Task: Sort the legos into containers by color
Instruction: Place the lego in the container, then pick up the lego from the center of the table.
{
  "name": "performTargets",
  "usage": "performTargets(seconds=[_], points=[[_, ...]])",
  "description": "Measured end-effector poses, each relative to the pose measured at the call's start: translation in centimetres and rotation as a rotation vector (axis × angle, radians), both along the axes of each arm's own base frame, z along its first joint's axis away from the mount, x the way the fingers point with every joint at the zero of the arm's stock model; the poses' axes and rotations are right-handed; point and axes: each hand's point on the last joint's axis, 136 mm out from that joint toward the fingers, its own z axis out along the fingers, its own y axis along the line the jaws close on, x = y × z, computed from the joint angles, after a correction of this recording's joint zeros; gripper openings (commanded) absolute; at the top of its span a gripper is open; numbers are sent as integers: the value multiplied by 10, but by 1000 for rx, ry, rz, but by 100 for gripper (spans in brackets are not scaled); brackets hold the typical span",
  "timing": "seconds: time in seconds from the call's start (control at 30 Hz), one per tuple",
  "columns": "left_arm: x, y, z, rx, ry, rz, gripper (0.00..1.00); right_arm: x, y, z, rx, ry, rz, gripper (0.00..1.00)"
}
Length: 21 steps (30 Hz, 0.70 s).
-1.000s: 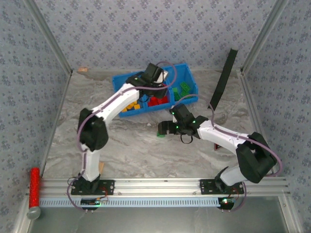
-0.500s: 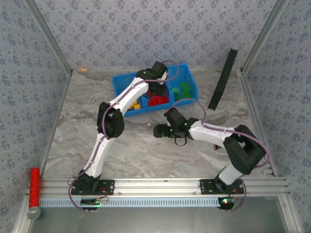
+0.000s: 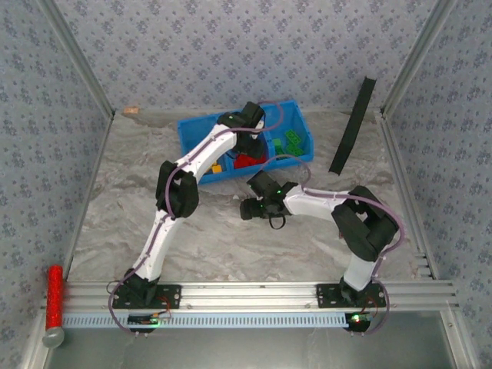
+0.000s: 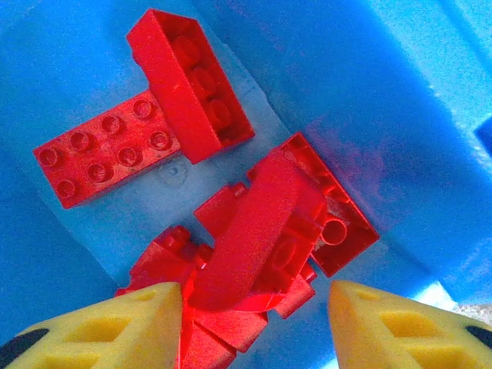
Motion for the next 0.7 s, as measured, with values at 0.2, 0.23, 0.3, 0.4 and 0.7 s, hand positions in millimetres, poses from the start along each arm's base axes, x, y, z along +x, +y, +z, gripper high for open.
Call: performTargets(seconds=[0.2,0.23,0.3,0.4,0.7], points=[[-2,3,1,11,2,2,57,1,-4,-4,-65,12,3,70],[-2,3,3,11,3,1,58,1,-4,-5,-74,13,5,68],[-4,4,10,10,-4,-5,59,1,-6,-6,-97,10,9,61],[-7,6,33,-6,-31,-13,60,2,-10,-8,-134,6,10,53],[-44,42,150,-96,-187,-19,63,3,-19,-10,-199,-8,25,36]])
